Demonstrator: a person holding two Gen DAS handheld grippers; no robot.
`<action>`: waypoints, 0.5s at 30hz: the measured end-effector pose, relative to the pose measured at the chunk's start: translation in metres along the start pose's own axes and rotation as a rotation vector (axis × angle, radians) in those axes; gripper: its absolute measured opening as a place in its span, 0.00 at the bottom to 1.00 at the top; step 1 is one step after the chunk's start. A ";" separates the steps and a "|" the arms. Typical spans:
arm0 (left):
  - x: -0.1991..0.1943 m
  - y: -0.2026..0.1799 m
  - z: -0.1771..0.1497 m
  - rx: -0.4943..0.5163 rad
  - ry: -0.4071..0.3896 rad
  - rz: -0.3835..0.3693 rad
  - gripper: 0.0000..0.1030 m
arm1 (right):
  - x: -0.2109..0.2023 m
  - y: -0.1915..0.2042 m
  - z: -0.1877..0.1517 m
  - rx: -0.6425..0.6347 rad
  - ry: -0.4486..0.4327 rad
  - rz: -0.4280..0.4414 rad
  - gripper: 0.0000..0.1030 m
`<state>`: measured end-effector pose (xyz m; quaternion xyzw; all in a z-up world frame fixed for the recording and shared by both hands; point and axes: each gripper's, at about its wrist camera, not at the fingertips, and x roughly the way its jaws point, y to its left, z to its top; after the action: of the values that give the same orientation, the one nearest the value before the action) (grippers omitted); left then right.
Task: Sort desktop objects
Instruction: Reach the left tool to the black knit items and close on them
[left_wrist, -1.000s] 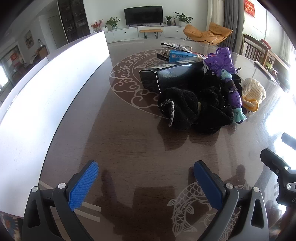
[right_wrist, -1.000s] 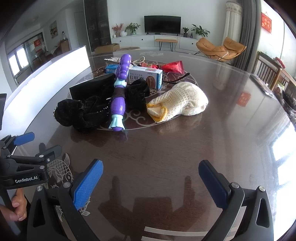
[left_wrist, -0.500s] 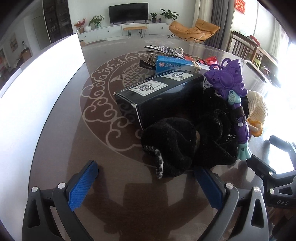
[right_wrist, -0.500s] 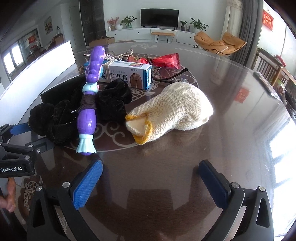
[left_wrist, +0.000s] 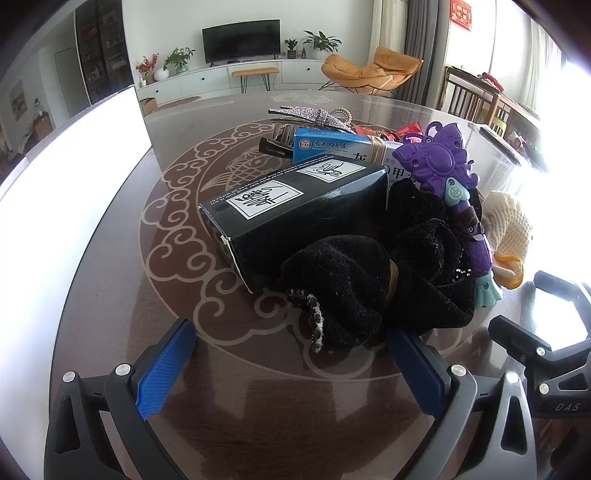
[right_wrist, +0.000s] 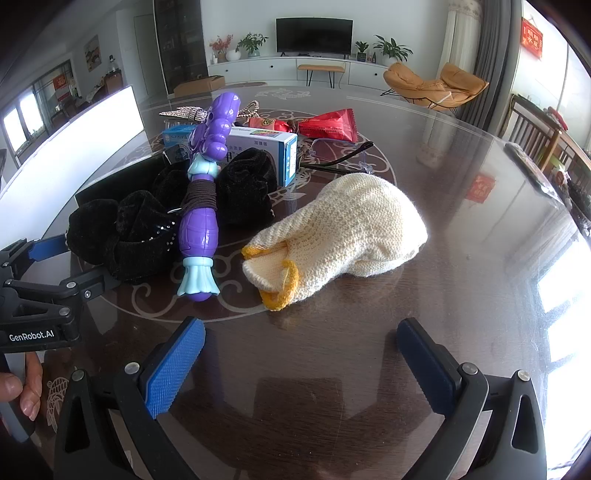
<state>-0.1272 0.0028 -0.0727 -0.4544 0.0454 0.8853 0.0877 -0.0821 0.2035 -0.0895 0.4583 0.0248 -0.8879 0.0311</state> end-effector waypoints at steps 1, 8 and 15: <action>0.000 0.000 0.000 0.000 0.000 0.000 1.00 | 0.000 0.000 0.000 0.000 0.000 0.000 1.00; -0.002 0.000 0.000 -0.006 0.001 0.006 1.00 | 0.000 0.000 0.000 0.000 0.000 0.000 1.00; -0.002 0.006 -0.003 -0.027 0.000 0.017 1.00 | 0.000 0.000 0.000 0.001 0.000 0.001 1.00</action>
<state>-0.1249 -0.0039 -0.0723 -0.4552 0.0375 0.8865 0.0740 -0.0821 0.2038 -0.0895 0.4582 0.0244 -0.8880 0.0312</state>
